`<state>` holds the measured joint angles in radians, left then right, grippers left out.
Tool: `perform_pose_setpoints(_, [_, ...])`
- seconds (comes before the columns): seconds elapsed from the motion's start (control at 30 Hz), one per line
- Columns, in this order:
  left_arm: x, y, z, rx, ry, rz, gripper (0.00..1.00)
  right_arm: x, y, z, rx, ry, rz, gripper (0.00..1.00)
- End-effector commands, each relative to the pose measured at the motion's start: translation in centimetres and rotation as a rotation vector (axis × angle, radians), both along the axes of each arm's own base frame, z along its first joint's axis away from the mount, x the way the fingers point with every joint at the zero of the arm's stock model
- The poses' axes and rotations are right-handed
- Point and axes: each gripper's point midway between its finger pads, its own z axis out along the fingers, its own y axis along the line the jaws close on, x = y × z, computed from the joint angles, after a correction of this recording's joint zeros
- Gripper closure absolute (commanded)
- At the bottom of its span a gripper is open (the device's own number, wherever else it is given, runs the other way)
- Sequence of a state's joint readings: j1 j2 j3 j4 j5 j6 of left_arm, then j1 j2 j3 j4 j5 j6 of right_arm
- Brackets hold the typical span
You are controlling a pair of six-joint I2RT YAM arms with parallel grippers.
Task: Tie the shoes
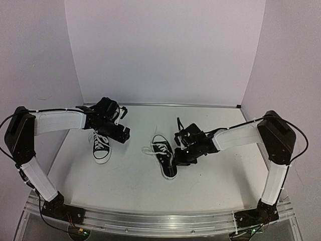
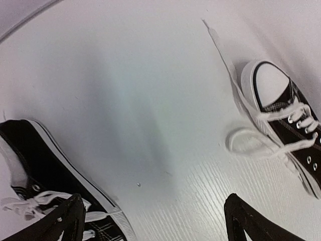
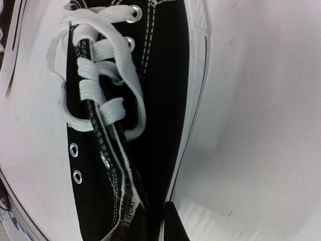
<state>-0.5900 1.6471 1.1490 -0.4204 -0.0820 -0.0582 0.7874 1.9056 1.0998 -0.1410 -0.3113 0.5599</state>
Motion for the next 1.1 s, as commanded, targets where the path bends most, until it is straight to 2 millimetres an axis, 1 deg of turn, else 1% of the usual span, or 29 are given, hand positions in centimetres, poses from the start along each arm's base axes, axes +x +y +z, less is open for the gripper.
perform_pose_setpoints(0.0, [-1.6,-2.7,2.2,-0.219,-0.015,-0.066,0.05,-5.6,2.0,2.2,0.071,0.026,-0.055,1.00])
perform_pose_setpoints(0.13, [-3.4,-2.9,1.0,-0.263,0.025,-0.103,0.09,-9.9,3.2,2.2,0.102,0.034,-0.107,1.00])
perform_pose_setpoints(0.2, [-4.6,-3.1,0.4,-0.274,0.044,-0.129,0.12,-10.9,4.1,2.5,0.128,0.022,-0.130,1.00])
perform_pose_setpoints(0.23, [-5.5,-3.3,-0.1,-0.278,0.054,-0.156,0.13,-11.2,4.4,2.4,0.129,0.021,-0.139,0.96])
perform_pose_setpoints(0.33, [-7.7,-4.3,-0.5,-0.300,0.051,-0.226,0.16,-11.9,5.5,2.6,0.149,0.022,-0.151,0.71])
perform_pose_setpoints(0.37, [-8.2,-4.5,-0.7,-0.305,0.061,-0.226,0.18,-12.1,6.1,3.0,0.178,0.022,-0.148,0.68])
perform_pose_setpoints(0.47, [-9.1,-4.7,-1.7,-0.308,0.098,-0.209,0.24,-12.8,7.8,4.1,0.244,0.049,-0.108,0.66])
perform_pose_setpoints(0.53, [-9.4,-4.7,-2.5,-0.292,0.115,-0.195,0.26,-13.0,8.5,4.8,0.254,0.040,-0.067,0.65])
perform_pose_setpoints(0.57, [-9.6,-4.9,-2.9,-0.285,0.123,-0.194,0.28,-12.8,8.3,5.3,0.250,0.023,-0.062,0.62])
perform_pose_setpoints(0.6, [-9.7,-5.2,-3.2,-0.279,0.130,-0.199,0.30,-12.6,8.3,6.2,0.252,-0.013,-0.047,0.58])
perform_pose_setpoints(0.67, [-9.8,-5.6,-4.0,-0.256,0.143,-0.205,0.33,-11.7,7.7,7.9,0.199,-0.098,-0.019,0.46])
perform_pose_setpoints(0.7, [-9.8,-5.7,-4.5,-0.240,0.150,-0.205,0.35,-11.1,7.2,8.5,0.148,-0.150,0.000,0.44])
perform_pose_setpoints(0.77, [-9.6,-6.3,-4.8,-0.224,0.148,-0.215,0.37,-9.9,6.2,10.0,0.062,-0.240,0.011,0.40])
perform_pose_setpoints(0.83, [-9.3,-6.9,-5.0,-0.217,0.146,-0.231,0.38,-8.5,5.3,11.0,0.031,-0.286,0.012,0.38])
perform_pose_setpoints(0.93, [-8.8,-8.2,-5.1,-0.184,0.140,-0.265,0.41,-5.9,3.7,11.5,0.016,-0.297,-0.021,0.38])
perform_pose_setpoints(1.07, [-8.5,-9.1,-6.2,-0.145,0.156,-0.295,0.45,-3.2,1.9,10.5,0.000,-0.263,-0.065,0.38])
